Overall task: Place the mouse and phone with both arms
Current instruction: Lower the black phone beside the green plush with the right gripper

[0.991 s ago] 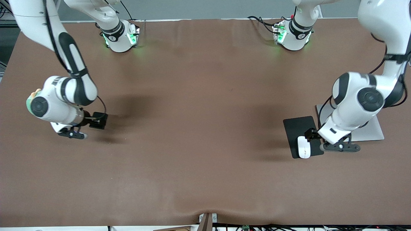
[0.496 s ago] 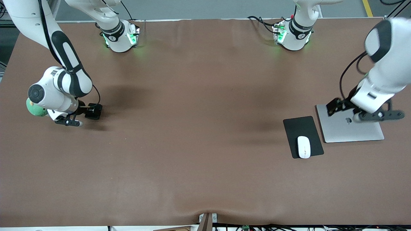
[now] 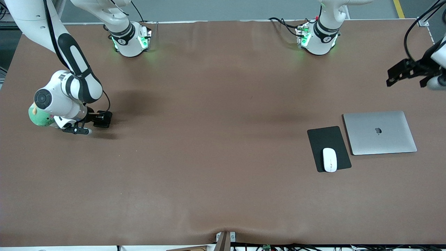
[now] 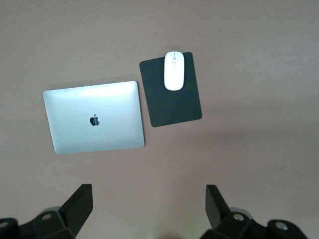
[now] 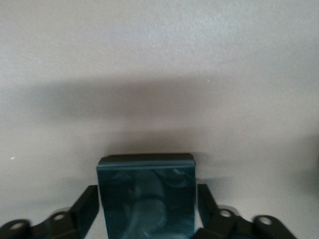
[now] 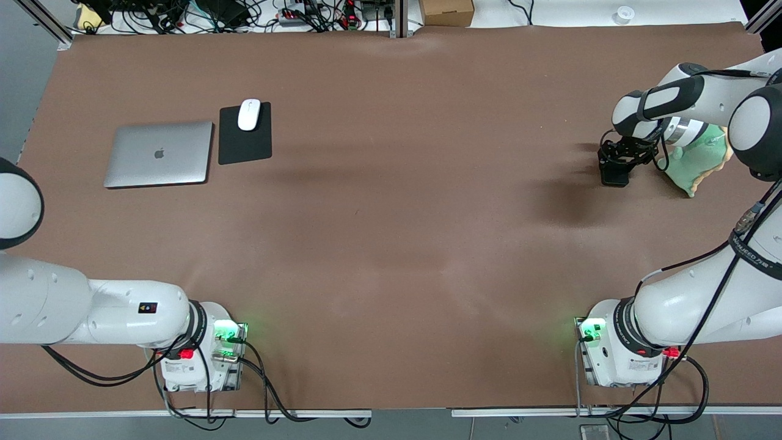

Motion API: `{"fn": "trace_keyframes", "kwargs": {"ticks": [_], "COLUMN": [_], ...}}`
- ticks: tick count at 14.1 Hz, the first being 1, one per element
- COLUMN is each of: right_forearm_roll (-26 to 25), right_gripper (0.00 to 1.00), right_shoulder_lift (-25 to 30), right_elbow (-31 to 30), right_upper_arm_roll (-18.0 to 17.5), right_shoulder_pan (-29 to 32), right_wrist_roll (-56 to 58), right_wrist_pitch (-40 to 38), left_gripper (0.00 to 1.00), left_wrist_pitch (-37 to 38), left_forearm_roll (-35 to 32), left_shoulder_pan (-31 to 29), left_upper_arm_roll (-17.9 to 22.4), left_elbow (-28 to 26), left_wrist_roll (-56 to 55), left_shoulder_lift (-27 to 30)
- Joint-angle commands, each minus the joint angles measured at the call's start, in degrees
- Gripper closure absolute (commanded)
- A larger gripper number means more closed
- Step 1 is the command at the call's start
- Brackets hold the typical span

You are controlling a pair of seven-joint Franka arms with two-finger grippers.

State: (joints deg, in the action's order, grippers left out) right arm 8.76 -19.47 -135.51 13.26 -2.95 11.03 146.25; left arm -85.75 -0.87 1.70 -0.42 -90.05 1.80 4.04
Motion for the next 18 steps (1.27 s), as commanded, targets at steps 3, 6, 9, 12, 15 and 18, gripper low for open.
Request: {"fn": "trace_keyframes", "kwargs": {"ticks": [3,6,9,12,15,18], "right_forearm_roll": [-0.67,-0.67,-0.76,-1.72,-2.17,-2.60], "right_gripper": [0.00,0.00,0.00,0.00,0.00,0.00], "right_shoulder_lift": [1.10,0.84,0.75,-0.99,-4.61,-4.17], "right_elbow": [11.19,23.94,32.65,44.57,59.62,66.50], "right_upper_arm_roll": [-0.96,-0.96,-0.96,-0.95,-0.69,-0.25], "right_shoulder_pan": [-0.04,-0.57,-1.53,-1.89,-1.54,-1.54], "right_wrist_roll": [0.57,0.57,0.75,0.66,0.66,0.57], "right_wrist_pitch": [-13.92,-29.93,-34.88,-43.28,-54.74,-56.24], "left_gripper": [0.00,0.00,0.00,0.00,0.00,0.00], "left_wrist_pitch": [1.81,2.42,2.43,0.85,0.23,0.49], "left_forearm_roll": [1.48,1.57,2.71,2.54,2.45,2.71], "left_shoulder_pan": [1.37,0.85,0.67,0.85,0.85,0.67], "left_upper_arm_roll": [1.03,0.86,0.86,0.94,0.94,0.86], "left_elbow": [0.66,0.22,0.22,0.05,0.40,0.40], "left_wrist_roll": [-0.82,-1.80,-3.89,-4.26,-4.35,-4.00], "left_shoulder_lift": [1.76,1.41,0.45,-0.87,-1.75,-1.58]}}
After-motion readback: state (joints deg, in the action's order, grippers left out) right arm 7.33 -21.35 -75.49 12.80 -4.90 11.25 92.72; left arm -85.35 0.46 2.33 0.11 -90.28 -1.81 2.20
